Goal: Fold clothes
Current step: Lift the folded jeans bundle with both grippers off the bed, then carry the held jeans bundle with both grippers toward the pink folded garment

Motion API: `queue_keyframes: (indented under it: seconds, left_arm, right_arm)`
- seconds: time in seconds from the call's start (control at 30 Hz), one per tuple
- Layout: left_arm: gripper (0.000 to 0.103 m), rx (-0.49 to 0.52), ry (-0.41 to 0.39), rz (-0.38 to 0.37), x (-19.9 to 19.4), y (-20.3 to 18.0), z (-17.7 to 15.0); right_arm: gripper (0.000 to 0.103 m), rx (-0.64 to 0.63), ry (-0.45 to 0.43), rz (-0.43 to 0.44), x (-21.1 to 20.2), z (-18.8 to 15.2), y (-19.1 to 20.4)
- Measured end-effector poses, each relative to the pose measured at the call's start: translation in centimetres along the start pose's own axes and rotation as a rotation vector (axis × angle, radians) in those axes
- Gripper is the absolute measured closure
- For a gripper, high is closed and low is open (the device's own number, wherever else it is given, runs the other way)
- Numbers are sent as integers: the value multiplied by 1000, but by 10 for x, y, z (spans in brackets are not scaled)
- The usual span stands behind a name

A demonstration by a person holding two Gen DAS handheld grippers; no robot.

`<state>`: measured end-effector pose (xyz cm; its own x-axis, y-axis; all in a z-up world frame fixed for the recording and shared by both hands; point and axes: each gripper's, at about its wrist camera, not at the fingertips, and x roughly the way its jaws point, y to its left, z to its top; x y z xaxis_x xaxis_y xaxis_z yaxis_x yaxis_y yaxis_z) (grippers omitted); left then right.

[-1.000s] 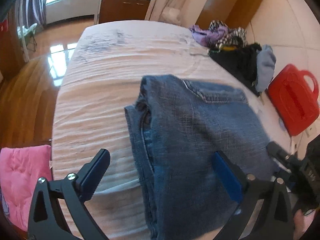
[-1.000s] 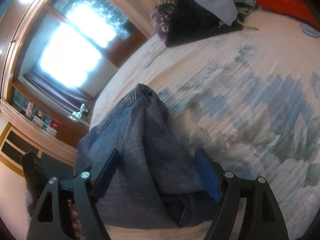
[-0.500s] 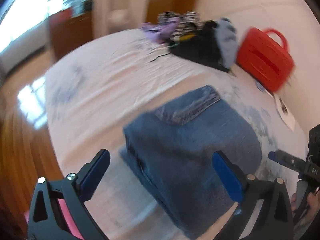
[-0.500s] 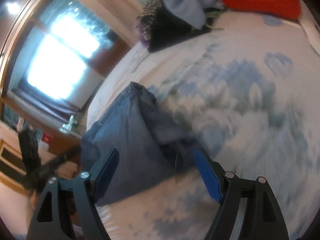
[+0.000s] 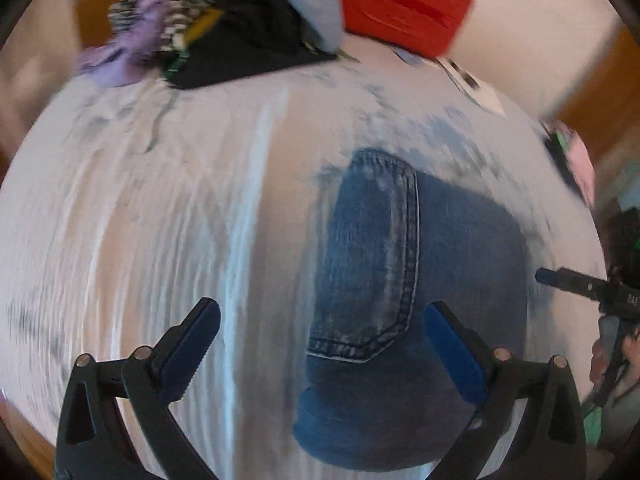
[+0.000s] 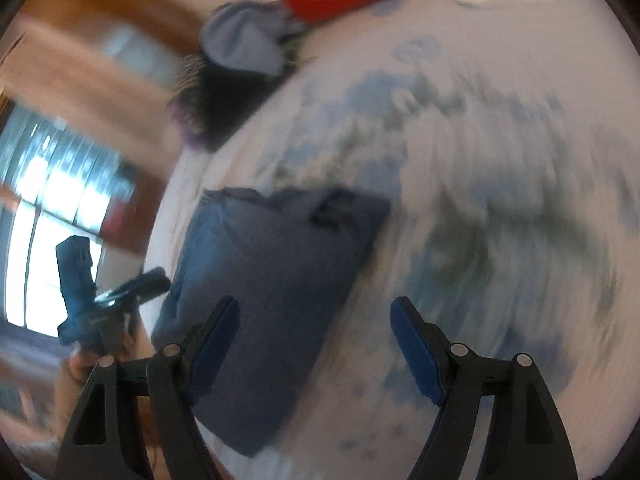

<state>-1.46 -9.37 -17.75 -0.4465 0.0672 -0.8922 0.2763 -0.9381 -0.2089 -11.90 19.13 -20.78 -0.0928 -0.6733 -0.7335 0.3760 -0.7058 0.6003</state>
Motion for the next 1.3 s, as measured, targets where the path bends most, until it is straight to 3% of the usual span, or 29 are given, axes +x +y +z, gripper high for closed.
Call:
queue_keyframes:
  seconds: [0.1,0.37,0.57,0.7,0.77,0.83,0.93,1.3]
  left_arm:
    - [0,93,38,-11,7,-2,-8]
    - [0,226,-48,-68,-7,-14,-15]
    - [0,216,23,-112,29,-16,-16]
    - [0,199,4,-151,36,-14,-20]
    - [8,213,6,-159,35,-17,-20]
    - [42,243,18,-194,32,-24,-21]
    - [44,254,16,-196,32,-28,-21]
    - [45,259,5,-208,33,-26,-22]
  right_arm:
    - [24,57,-34,-32,6,-20,11]
    - [24,125,-79,-90,27,-45,36]
    - [24,150,-93,-118,40,-47,39]
    - [24,134,-111,-131,48,-41,42]
    - [24,113,-113,-153,51,-35,47]
    - [41,73,-108,-181,54,-33,57]
    - [50,12,-100,-236,56,-30,71]
    - [51,32,-84,-213,62,-29,63]
